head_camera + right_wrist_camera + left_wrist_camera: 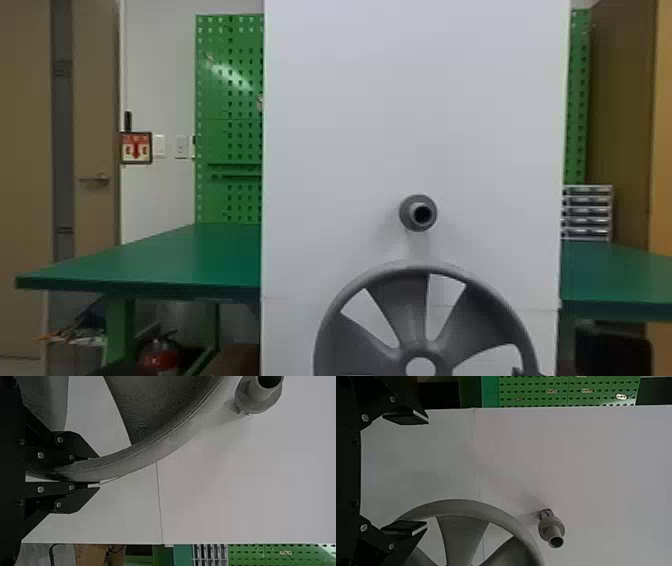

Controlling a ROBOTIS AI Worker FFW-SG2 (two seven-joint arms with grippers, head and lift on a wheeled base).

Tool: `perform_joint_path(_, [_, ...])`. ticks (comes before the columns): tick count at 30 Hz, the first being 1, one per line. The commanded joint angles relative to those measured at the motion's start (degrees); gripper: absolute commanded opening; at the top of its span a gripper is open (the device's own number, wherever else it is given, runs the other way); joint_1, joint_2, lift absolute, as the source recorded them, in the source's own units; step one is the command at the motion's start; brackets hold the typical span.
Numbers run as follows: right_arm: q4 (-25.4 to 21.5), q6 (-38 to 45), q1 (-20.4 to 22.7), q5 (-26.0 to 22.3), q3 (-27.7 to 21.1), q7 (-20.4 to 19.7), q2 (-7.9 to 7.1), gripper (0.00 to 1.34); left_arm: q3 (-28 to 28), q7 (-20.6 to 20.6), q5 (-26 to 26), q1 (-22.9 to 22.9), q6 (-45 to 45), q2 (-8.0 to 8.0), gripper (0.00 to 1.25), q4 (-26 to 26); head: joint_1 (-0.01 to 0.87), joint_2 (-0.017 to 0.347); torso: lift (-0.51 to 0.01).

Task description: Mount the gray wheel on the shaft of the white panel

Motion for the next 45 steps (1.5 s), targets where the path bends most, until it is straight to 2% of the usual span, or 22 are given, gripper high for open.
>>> perform_joint_path(1, [-1.2,3.3,-2.2,-1.7,-1.0,0.3,-0.9,0.17,0.0,0.0,0.0,0.0,0.1,0.1,0.92,0.0,0.038,-0.008,-0.495])
perform_joint_path(6, [-2.6,6.4,-4.4,-2.1,-1.7,0.3,-0.72,0.17,-0.1,0.0,-0.1,0.1,0.1,0.19,0.92,0.0,0.038,-0.008,-0.495])
perform_joint_path(10, [-3.8,9.6,-6.9,-2.3,-2.5,0.3,-0.02,0.17,-0.1,0.0,-0.2,0.1,0.2,0.27,0.92,0.0,0.038,-0.008,-0.495])
perform_joint_path(24, [-4.6,13.9,-13.1,-3.5,-3.2,0.3,0.42,0.17,-0.4,0.0,-0.3,0.0,1.0,0.36,0.92,0.0,0.038,-0.008,-0.495])
perform_joint_path(33, [-4.6,14.7,-16.0,-4.9,-4.2,0.3,0.07,0.17,-1.1,0.0,-0.3,-0.6,1.9,0.63,0.92,0.0,0.038,-0.008,-0.495])
perform_joint_path(39, [-4.3,14.6,-17.5,-4.9,-4.4,-0.1,-0.63,0.17,-1.2,-4.0,-0.5,-2.3,3.1,1.15,0.92,0.0,0.038,-0.008,-0.495])
perform_joint_path(45, [-4.1,14.3,-18.8,-5.0,-4.3,-0.9,-1.07,0.17,-1.4,-4.7,0.5,-2.8,3.8,1.42,0.91,0.1,0.038,-0.008,-0.495])
